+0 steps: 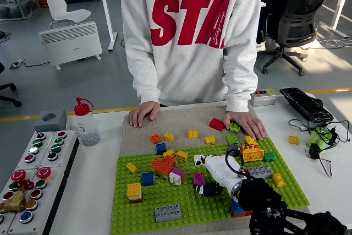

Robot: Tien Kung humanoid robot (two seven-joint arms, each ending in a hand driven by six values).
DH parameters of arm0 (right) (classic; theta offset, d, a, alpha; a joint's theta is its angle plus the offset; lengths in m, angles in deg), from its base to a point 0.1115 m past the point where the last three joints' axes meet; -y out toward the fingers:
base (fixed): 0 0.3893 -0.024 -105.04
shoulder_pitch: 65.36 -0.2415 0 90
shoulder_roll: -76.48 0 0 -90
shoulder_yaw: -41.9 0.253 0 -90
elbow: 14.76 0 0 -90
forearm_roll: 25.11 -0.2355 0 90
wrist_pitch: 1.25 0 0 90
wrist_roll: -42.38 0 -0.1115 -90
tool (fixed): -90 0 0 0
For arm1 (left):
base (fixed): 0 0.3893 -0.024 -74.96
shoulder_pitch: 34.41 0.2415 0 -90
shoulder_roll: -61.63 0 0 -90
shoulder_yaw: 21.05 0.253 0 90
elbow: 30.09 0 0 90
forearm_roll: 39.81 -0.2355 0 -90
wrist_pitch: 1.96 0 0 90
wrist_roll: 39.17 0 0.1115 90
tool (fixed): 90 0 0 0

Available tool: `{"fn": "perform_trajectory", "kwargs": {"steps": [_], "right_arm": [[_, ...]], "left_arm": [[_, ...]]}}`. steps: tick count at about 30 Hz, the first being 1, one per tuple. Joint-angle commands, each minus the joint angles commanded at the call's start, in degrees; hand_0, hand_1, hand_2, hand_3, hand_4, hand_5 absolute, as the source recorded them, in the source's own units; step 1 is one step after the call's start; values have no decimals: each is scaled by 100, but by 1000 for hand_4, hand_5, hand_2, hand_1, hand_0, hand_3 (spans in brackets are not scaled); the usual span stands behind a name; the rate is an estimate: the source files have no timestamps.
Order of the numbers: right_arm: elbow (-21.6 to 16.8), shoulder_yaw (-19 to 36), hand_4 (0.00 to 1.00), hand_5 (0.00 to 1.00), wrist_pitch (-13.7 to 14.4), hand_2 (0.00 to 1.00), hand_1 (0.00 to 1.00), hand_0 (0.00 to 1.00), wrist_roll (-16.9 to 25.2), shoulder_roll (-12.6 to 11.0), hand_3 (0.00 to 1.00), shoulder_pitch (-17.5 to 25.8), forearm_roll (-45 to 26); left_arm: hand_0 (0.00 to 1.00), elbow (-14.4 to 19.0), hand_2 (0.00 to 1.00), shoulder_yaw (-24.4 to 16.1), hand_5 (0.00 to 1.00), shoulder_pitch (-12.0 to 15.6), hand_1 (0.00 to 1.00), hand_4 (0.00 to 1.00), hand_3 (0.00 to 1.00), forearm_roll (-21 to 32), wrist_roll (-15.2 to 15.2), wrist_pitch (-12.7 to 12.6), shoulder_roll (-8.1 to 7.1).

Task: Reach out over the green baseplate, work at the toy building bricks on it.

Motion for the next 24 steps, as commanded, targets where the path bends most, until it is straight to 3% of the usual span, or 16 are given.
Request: {"fn": "perform_trajectory", "kwargs": {"steps": [6,7,24], "right_arm": [[139,-88,761,438,33,765,720,713,84,53,766,-27,47],[160,-97,750,423,41,729,692,676,97,60,728,-31,56],[471,-220,730,406,69,708,677,644,290,138,705,-112,169]], "left_arm": [[691,0,682,1,998,5,699,364,623,-1,2,0,2],[690,0,681,0,998,6,699,364,622,-3,3,0,2],[690,0,683,1,998,35,699,364,623,-36,19,2,3]]}}
